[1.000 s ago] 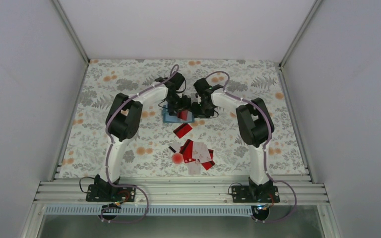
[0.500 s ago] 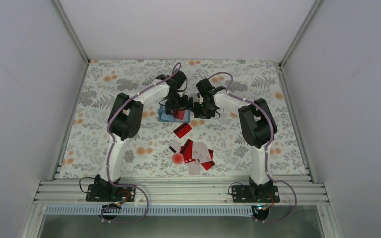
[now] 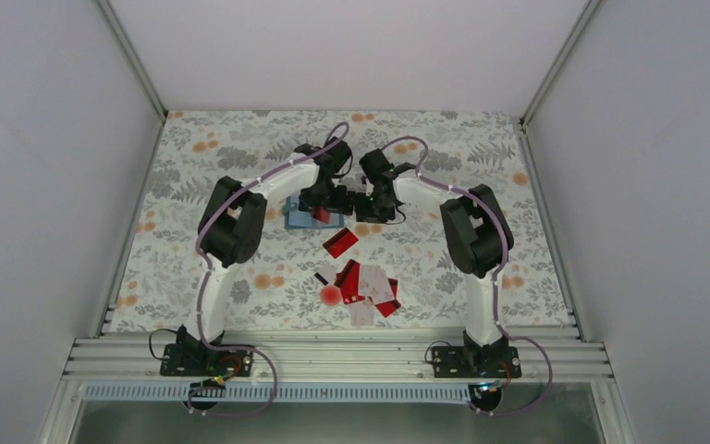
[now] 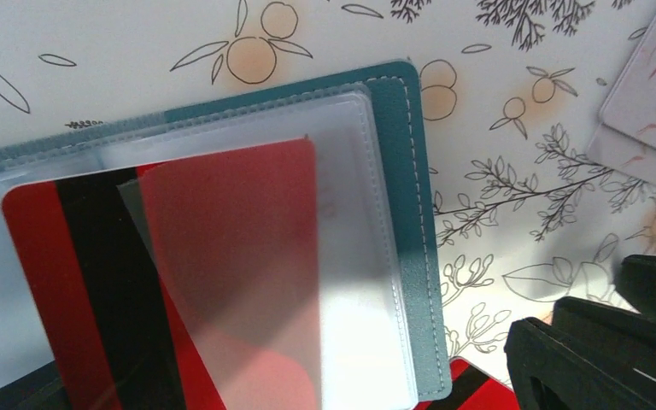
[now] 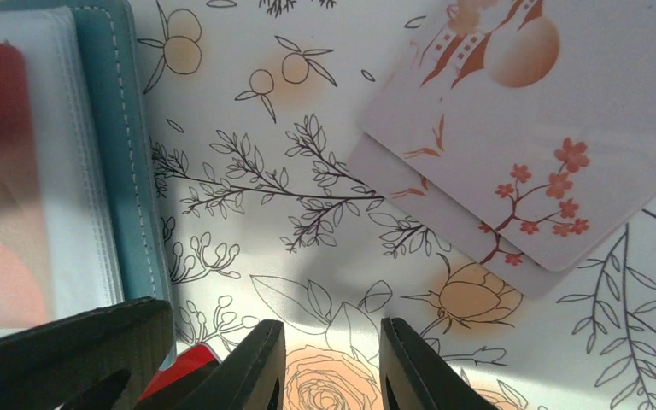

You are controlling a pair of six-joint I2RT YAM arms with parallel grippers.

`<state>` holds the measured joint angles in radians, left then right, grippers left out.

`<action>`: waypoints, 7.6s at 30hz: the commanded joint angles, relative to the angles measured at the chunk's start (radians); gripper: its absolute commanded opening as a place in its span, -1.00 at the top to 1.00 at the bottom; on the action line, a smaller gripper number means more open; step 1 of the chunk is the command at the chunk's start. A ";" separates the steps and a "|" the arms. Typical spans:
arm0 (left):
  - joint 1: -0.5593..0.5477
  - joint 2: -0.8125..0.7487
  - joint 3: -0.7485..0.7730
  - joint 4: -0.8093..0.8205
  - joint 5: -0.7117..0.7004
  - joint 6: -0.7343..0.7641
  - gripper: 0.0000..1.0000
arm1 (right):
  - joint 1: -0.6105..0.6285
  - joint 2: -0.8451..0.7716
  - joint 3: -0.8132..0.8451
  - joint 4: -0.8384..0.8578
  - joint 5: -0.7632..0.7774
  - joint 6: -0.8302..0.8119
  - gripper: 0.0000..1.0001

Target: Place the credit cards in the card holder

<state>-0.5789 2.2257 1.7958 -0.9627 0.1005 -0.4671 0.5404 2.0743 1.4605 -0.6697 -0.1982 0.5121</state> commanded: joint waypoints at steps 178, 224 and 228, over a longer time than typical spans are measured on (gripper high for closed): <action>-0.501 -0.061 -0.084 -0.139 -0.063 -0.484 -0.72 | -0.128 -0.899 -0.364 -0.320 0.209 0.133 -0.96; -0.510 -0.004 -0.132 -0.114 -0.072 -0.502 -0.63 | -0.241 -0.795 -0.224 -0.342 0.261 0.113 -0.98; -0.506 -0.016 -0.198 -0.072 -0.037 -0.510 -0.45 | -0.244 -0.796 -0.224 -0.342 0.262 0.108 -0.98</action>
<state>-1.0878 2.1899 1.6798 -1.0401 0.0017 -0.9726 0.3050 1.3029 1.2362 -1.0134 0.0593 0.6254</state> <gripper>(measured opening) 0.769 0.991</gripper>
